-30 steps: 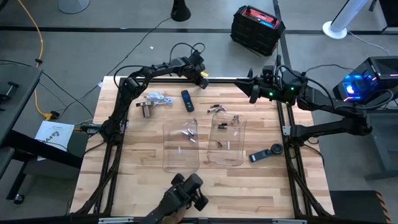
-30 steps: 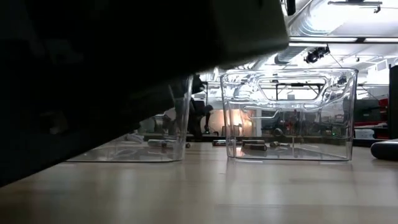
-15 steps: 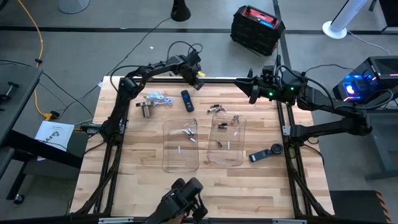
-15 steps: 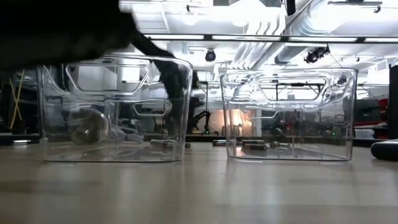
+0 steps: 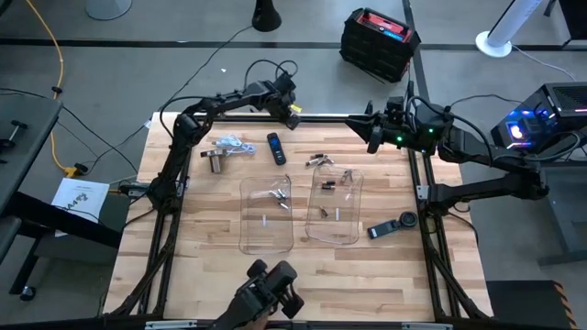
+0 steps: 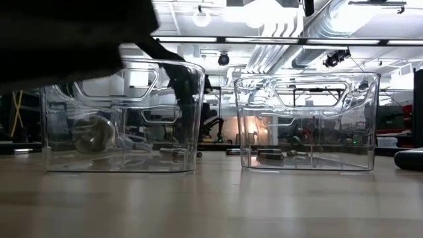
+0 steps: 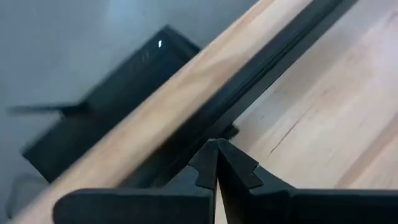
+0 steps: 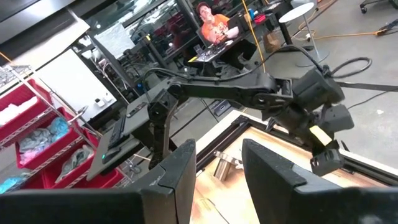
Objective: Sort batteries
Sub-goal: Put the black battery into the right transparent bin
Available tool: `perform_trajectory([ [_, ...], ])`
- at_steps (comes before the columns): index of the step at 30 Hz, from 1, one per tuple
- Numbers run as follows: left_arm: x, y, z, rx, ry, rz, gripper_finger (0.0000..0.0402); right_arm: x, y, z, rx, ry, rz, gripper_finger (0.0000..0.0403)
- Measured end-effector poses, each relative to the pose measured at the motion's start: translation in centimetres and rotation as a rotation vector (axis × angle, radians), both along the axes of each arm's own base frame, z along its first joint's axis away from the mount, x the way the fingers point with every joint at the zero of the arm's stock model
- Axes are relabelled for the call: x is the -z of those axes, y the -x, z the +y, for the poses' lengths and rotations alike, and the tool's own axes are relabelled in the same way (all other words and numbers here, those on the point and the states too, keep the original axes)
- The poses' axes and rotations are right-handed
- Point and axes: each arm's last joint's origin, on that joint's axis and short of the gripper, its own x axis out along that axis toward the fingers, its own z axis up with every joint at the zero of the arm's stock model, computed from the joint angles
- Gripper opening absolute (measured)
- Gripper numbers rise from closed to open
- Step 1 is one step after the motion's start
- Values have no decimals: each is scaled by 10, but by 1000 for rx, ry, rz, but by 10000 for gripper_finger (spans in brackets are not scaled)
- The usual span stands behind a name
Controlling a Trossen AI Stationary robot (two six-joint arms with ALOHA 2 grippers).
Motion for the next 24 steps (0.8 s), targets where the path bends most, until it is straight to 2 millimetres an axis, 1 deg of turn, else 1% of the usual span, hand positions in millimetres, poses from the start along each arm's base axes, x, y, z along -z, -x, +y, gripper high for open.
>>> perform_trajectory([
  [4, 10, 4, -1, -105, -4, 7, 0, 0, 0, 0, 0, 2, 2, 126],
  [7, 20, 6, -7, -171, -5, 11, 0, 0, 0, 0, 0, 2, 3, 126],
  [9, 23, 7, -11, -228, -10, 7, 0, 0, 0, 0, 0, 2, 3, 126],
  [12, 19, 6, -18, -271, -59, -16, 0, 0, 0, 0, 1, 2, 4, 126],
  [16, 8, 11, -26, -337, -136, -4, 0, 1, 0, 0, 0, 16, 12, 126],
  [18, 2, 13, -28, -368, -186, -25, 0, 1, 0, 0, 3, 16, 12, 126],
  [20, 6, 16, -31, -383, -178, -38, 0, 1, 0, 0, 6, 19, 13, 126],
  [22, 17, 19, -32, -404, -161, -46, 0, 1, 0, 0, 6, 22, 15, 126],
  [24, 21, 21, -32, -418, -140, -106, 0, 1, 0, 0, 6, 21, 15, 126],
])
